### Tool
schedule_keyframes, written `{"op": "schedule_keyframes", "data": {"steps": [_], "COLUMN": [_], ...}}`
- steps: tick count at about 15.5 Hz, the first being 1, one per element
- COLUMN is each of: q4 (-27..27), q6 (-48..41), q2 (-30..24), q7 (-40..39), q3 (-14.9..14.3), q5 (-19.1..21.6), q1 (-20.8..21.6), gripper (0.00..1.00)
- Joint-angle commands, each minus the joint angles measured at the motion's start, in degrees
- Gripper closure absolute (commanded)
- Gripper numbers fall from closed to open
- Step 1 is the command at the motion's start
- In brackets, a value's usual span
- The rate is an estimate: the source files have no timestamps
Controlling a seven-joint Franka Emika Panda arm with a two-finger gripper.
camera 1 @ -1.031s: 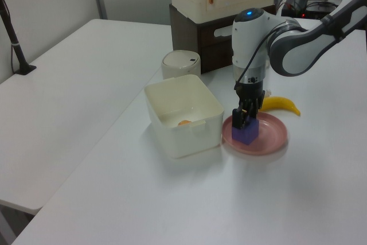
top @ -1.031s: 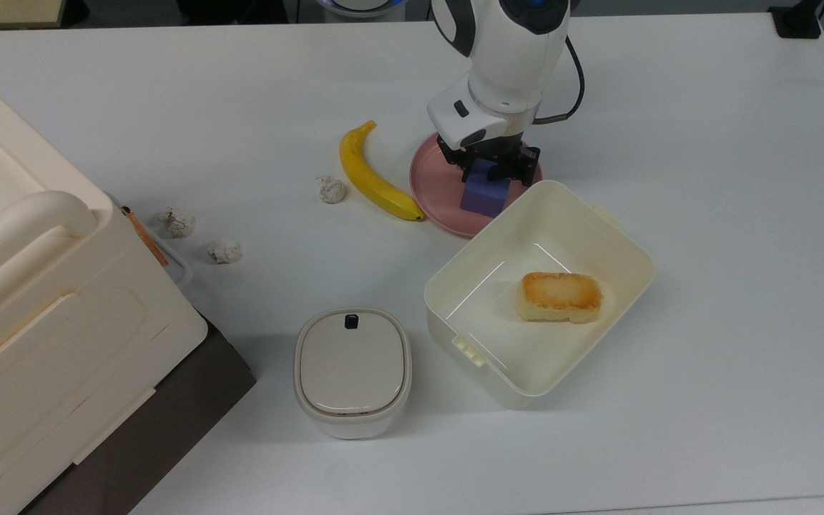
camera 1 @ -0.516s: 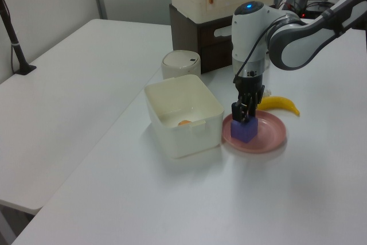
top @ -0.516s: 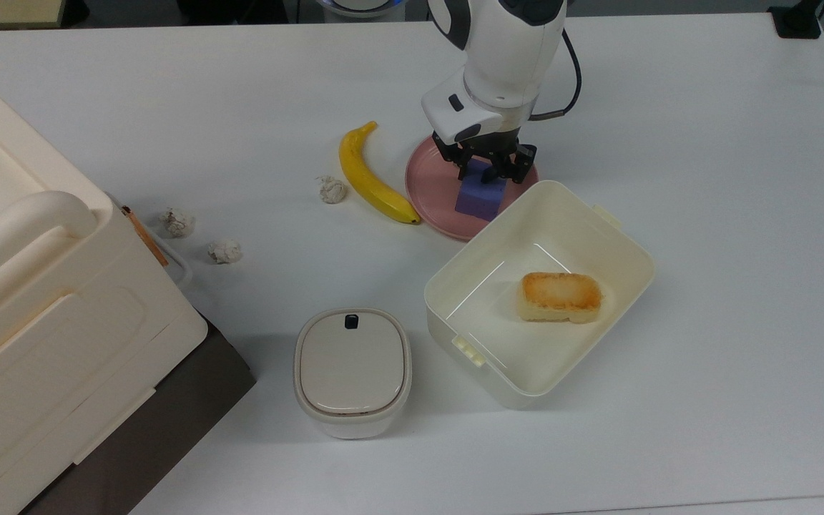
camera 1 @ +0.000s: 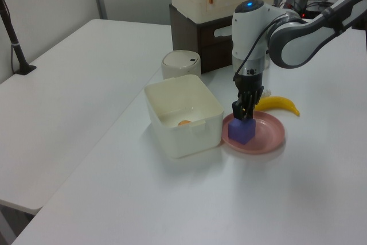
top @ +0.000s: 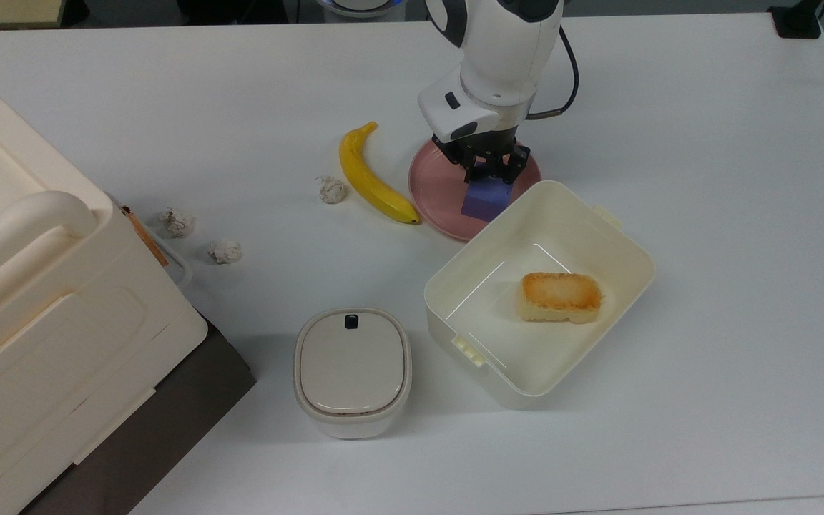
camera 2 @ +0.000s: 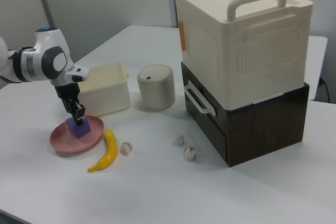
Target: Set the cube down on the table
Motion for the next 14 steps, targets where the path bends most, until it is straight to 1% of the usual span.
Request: {"op": "schedule_keyframes", "data": {"steps": [1, 4, 6, 7, 8, 9, 10, 11, 12, 14], "q4": [0.7, 1.8, 1.9, 2.3, 2.6, 2.5, 2.5, 2.6, 2.6, 3.9], "q6": [-2.7, -5.0, -5.0, -5.0, -4.9, -4.9, -4.8, -4.6, -4.3, -3.8], "q2": [-1.8, -2.3, -2.7, -2.8, -2.6, -2.5, -2.4, -2.4, -2.3, -1.5], "q7": [1.2, 1.2, 1.3, 1.5, 1.8, 2.3, 2.9, 3.8, 4.6, 6.5], "q3": [0.0, 0.0, 0.0, 0.0, 0.0, 0.0, 0.0, 0.0, 0.0, 0.4], "q5": [-0.6, -0.5, 1.3, 2.5, 3.2, 3.3, 3.3, 3.3, 3.1, 2.0], "q1": [-0.8, -1.4, -1.8, -1.9, -1.9, -1.8, -1.7, -1.5, -1.5, -1.0], "gripper": [1.0, 1.0, 0.99, 0.86, 0.62, 0.51, 0.21, 0.09, 0.0, 0.0]}}
